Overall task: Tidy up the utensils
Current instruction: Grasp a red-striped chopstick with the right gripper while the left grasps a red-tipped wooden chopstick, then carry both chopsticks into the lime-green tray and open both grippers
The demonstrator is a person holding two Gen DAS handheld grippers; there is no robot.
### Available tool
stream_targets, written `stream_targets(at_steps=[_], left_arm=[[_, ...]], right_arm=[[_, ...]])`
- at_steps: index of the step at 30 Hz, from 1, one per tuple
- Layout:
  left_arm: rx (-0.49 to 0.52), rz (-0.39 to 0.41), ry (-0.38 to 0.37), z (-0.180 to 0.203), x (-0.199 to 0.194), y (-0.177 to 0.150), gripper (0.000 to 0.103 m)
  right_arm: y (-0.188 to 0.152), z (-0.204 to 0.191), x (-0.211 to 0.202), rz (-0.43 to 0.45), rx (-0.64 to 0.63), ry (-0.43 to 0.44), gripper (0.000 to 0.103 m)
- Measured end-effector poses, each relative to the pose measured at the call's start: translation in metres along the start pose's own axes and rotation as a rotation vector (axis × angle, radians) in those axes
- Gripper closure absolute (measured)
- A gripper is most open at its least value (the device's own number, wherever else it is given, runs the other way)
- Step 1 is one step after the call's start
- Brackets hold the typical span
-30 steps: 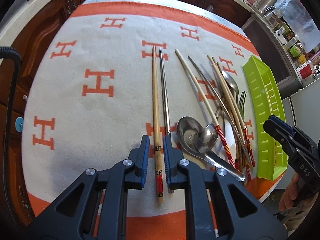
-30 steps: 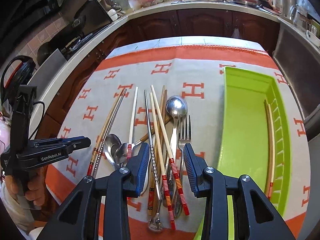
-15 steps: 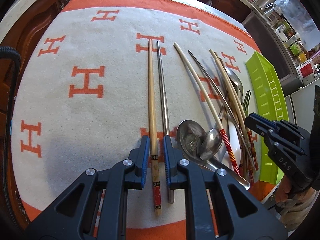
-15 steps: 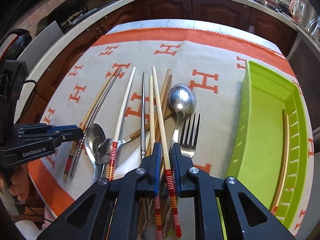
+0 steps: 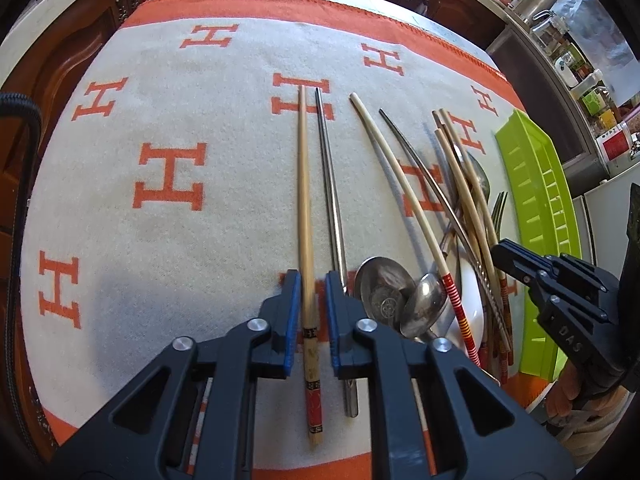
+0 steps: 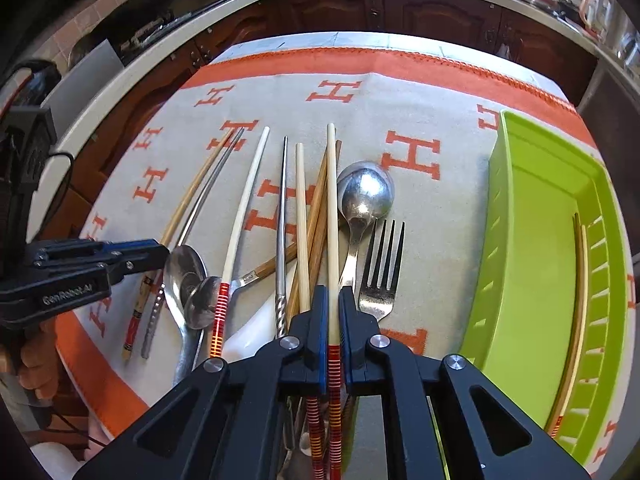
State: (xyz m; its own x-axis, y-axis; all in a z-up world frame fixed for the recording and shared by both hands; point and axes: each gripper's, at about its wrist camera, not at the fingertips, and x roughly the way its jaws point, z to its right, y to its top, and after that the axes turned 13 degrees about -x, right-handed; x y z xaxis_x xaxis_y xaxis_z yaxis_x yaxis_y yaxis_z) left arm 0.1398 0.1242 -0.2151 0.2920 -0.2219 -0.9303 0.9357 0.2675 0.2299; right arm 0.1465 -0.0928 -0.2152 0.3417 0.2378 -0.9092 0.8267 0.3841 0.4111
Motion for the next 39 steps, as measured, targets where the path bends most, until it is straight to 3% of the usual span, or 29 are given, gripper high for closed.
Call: stream_targets(at_steps=[6,12,18,24,32,39], left_arm=[[-0.049,0.0,-0.014,-0.003,-0.006,-0.003,0.099],[-0.034,0.027,-0.061,0.014,-0.035,-0.014,0.099],[0.045,0.06,-0.115,0.054,-0.068,-0.026,0.099],[0.169,0.059,-0.177,0.116,-0.086,-0.044,0.099],[0.276,0.036,-0.235,0.217,-0.064,-0.059,0.099],[0.296,-0.006,-0.19,0.256,-0.016,-0.069,0.098]], right_arm=[[-0.006,0.016,-0.019,0.044,0.098,0.063,0.098],[-0.016,0.033,-0.049,0.101,0.179,0.108,0.098],[-0.036,0.049,-0.084,0.147,0.239,0.116,0.098],[-0.066,0.075,-0.114,0.168,0.326,0.086,0.098],[-0.107,0.118,-0.13,0.175,0.425,0.037,0.098],[-0.111,0.146,-0.115,0.156,0.46,0.008,0.097]])
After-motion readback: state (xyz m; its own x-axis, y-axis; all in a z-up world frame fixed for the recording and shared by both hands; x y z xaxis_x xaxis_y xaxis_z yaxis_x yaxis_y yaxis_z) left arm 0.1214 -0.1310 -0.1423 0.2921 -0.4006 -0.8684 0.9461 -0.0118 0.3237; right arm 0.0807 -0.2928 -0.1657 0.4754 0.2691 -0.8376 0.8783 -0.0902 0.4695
